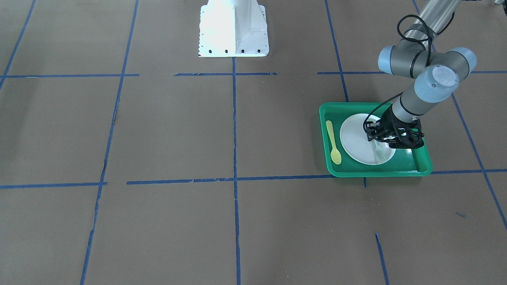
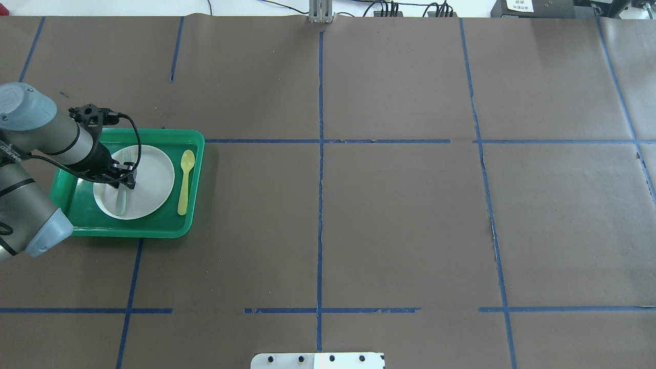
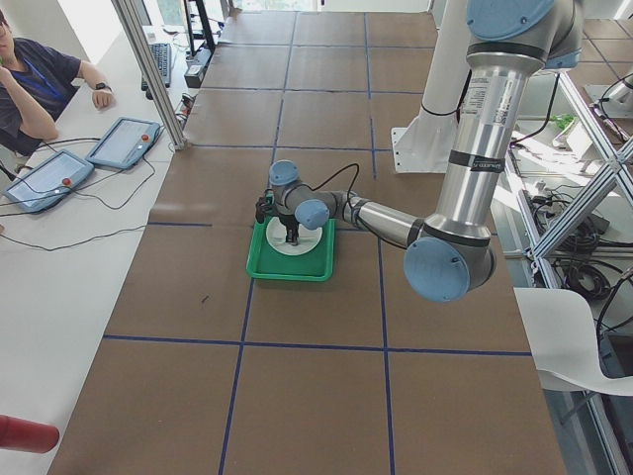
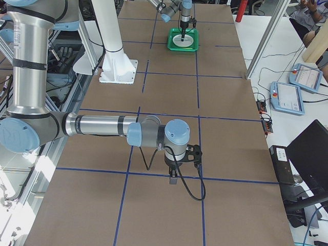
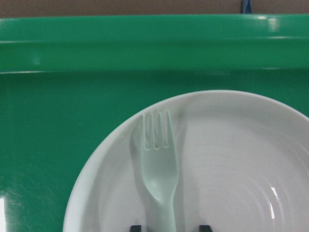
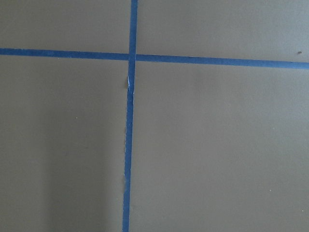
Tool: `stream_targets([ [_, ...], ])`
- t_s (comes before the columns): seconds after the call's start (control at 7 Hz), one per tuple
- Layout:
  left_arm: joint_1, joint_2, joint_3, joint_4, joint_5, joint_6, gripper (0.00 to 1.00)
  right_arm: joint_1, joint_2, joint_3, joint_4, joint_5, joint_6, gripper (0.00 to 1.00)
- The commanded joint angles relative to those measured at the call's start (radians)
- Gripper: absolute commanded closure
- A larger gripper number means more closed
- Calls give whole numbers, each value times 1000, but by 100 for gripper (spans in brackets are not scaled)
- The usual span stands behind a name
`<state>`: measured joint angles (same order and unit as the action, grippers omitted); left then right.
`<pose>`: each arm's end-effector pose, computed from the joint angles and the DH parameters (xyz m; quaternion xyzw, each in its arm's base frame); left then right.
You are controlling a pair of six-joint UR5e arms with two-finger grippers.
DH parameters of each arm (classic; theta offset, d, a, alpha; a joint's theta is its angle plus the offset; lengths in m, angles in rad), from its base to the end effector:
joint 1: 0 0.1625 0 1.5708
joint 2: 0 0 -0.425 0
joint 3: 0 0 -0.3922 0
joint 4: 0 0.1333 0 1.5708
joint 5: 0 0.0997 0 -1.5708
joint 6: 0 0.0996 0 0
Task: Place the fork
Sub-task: 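Lower the left gripper and close it on the fork handle, then lift the fork off the plate toward the tray edge nearest the left arm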
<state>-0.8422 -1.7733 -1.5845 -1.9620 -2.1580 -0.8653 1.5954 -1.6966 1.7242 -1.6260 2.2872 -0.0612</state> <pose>0.3397 -0.4980 0.5059 0.0026 0.3977 0.0240 0.9172 0.0786 -0.4345 0.6512 0.0021 -0.3508 -0.0123 0.9364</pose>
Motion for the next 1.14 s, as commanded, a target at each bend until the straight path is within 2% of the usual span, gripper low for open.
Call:
stream_targets([
  [0.0, -2, 3, -11, 0, 1, 2, 100, 0, 0, 0, 0, 0, 0, 0],
  [0.29, -15, 17, -87, 20, 3, 6, 100, 0, 0, 0, 0, 0, 0, 0],
  [0.57, -61, 24, -161, 121, 1, 41, 100, 0, 0, 0, 0, 0, 0, 0],
  [1.0, -136, 126, -155, 107, 0, 234, 100, 0, 0, 0, 0, 0, 0, 0],
])
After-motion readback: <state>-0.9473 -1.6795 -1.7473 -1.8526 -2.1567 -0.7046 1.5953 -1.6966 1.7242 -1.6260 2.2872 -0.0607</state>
